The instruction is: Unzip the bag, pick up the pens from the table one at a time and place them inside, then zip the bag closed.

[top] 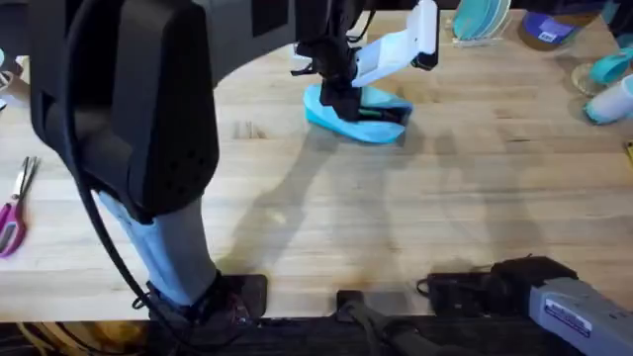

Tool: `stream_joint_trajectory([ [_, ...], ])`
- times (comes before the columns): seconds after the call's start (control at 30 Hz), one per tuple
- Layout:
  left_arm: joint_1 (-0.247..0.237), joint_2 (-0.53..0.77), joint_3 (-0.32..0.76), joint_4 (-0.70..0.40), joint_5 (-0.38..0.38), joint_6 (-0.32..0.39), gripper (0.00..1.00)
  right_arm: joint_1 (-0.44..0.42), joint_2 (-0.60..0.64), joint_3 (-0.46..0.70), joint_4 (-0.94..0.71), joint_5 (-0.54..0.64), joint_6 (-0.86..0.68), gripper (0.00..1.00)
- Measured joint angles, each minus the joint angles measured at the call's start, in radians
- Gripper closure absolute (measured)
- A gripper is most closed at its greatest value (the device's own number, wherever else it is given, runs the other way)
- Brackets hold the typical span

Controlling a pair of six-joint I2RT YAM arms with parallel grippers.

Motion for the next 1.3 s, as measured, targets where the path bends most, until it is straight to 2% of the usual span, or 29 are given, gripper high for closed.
stream_joint_trajectory([
  [0.17,-0.003,0.000,0.000,0.000,-0.038,0.000,0.951,0.000,0.000,0.000,0.000,0.000,0.000,0.003],
  [0.2,-0.004,0.000,0.000,0.000,-0.043,0.004,0.887,0.000,0.000,0.000,0.000,0.000,0.000,0.003],
  [0.37,-0.003,0.000,0.001,0.002,-0.069,0.004,0.126,0.000,0.000,0.000,0.000,0.000,0.000,0.003],
  [0.4,-0.003,0.000,0.002,0.003,-0.071,0.004,0.038,0.000,0.000,0.000,0.000,0.000,0.000,0.003],
  [0.63,-0.003,0.000,0.004,0.012,-0.077,-0.019,0.008,0.000,0.000,0.000,0.000,0.000,0.000,0.003],
  [0.9,0.012,-0.024,0.039,0.008,-0.089,-0.144,0.008,0.000,0.000,0.000,-0.013,0.000,0.000,0.003],
  [1.07,0.081,-0.136,0.044,-0.016,-0.068,-0.199,0.008,0.000,0.000,0.000,-0.039,0.000,0.001,0.003],
  [1.3,0.270,-0.303,0.069,-0.076,0.048,-0.220,0.008,0.000,0.000,0.000,-0.063,-0.001,0.001,0.004],
])
